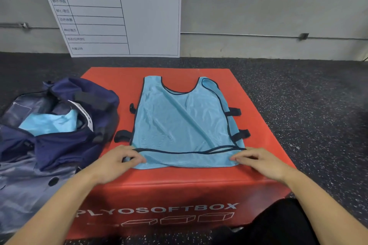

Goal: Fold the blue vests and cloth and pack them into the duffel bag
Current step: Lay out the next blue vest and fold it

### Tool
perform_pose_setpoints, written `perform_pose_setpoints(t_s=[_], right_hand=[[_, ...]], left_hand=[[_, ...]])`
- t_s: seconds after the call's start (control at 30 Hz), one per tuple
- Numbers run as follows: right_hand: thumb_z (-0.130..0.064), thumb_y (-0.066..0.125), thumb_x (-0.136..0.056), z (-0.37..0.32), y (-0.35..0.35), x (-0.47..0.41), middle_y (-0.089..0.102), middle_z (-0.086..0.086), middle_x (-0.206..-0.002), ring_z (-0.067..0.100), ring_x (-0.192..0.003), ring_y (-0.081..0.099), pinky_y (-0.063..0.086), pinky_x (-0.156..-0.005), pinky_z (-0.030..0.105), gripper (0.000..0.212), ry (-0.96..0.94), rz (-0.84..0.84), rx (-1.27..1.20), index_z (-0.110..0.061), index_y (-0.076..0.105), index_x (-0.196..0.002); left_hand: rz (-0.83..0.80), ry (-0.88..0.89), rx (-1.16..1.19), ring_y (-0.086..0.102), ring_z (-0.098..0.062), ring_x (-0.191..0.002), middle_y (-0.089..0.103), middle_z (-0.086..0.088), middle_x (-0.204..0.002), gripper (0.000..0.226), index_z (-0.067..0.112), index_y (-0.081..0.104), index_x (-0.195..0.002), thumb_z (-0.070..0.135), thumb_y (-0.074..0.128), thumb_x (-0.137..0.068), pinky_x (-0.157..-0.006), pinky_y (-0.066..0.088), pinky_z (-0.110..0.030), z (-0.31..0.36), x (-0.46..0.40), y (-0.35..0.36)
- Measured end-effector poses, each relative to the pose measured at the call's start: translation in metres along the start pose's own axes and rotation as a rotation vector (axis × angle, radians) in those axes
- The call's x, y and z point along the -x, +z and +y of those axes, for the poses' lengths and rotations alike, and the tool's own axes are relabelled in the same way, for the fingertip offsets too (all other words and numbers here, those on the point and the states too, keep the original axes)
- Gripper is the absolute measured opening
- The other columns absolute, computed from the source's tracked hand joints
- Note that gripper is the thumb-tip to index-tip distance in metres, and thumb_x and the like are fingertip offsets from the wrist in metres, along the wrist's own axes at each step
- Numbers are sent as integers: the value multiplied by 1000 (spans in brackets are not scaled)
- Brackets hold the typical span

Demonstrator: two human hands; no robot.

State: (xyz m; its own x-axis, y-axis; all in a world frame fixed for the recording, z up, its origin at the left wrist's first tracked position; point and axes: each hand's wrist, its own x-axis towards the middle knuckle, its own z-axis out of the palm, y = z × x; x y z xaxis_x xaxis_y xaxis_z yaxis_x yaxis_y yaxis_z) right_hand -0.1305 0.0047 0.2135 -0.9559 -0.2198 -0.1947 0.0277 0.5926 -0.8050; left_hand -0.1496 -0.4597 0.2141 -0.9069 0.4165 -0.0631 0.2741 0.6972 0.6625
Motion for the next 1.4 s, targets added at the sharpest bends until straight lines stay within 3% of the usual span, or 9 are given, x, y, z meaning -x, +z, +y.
perform_pose_setpoints(t_s=[0.13,0.27,0.43,0.6,0.73,0.83,0.93,1.13,1.4], right_hand=[[-8,65,-98,-14,0,-2,75,-20,-111,-6,-109,65,44,-95,10,23,-61,89,-34,-23,79,-109],[-4,65,-97,-48,-22,4,78,-10,-104,7,-94,67,47,-88,19,29,-130,243,-80,-26,80,-105],[3,56,-100,-132,-76,13,58,-1,-70,9,-59,58,49,-60,16,32,-224,307,-200,-18,78,-107],[-2,51,-104,-219,-138,36,66,9,-116,21,-104,63,60,-87,28,30,-304,262,-375,-11,74,-121],[-6,51,-104,-277,-176,67,57,16,-144,17,-126,59,56,-101,40,31,-352,214,-466,-10,72,-126],[-9,50,-106,-312,-195,91,63,1,-140,16,-128,60,53,-105,44,30,-395,216,-457,-11,72,-126],[-12,48,-107,-345,-207,114,66,-3,-137,18,-129,60,55,-102,43,30,-465,226,-449,-10,72,-126],[-23,48,-108,-379,-214,138,64,-5,-137,15,-130,57,54,-104,39,31,-456,311,-256,-20,77,-119],[-19,49,-108,-387,-223,153,65,9,-136,26,-123,65,56,-99,39,31,-485,233,-381,-8,75,-120]], left_hand=[[187,-65,22,65,9,-90,72,31,-93,37,37,79,-97,3,63,-95,-85,48,-14,5,3,0],[348,-57,49,51,-20,-48,68,-2,-64,65,50,76,-95,-10,51,-92,-54,37,-25,21,3,-39],[537,54,-38,61,-25,-60,76,-1,-79,75,63,71,-91,-10,53,-87,-58,48,-33,90,4,-128],[536,62,57,55,-8,-65,73,4,-81,50,45,78,-94,3,50,-91,-61,40,-21,170,16,-205],[583,58,226,41,-10,-37,49,-3,-48,45,20,76,-105,-5,40,-96,-41,35,-18,226,39,-243],[602,119,296,72,-17,-64,76,-10,-87,41,15,72,-112,-4,39,-98,-45,47,-21,264,59,-266],[651,165,377,76,-20,-86,72,-11,-113,33,15,70,-121,5,44,-102,-56,57,-26,290,75,-287],[775,234,390,76,-21,-90,73,-10,-115,23,11,72,-114,12,51,-104,-78,63,-38,322,92,-311],[695,205,344,77,-23,-87,73,-1,-114,21,10,74,-110,14,55,-103,-83,60,-38,324,98,-326]])
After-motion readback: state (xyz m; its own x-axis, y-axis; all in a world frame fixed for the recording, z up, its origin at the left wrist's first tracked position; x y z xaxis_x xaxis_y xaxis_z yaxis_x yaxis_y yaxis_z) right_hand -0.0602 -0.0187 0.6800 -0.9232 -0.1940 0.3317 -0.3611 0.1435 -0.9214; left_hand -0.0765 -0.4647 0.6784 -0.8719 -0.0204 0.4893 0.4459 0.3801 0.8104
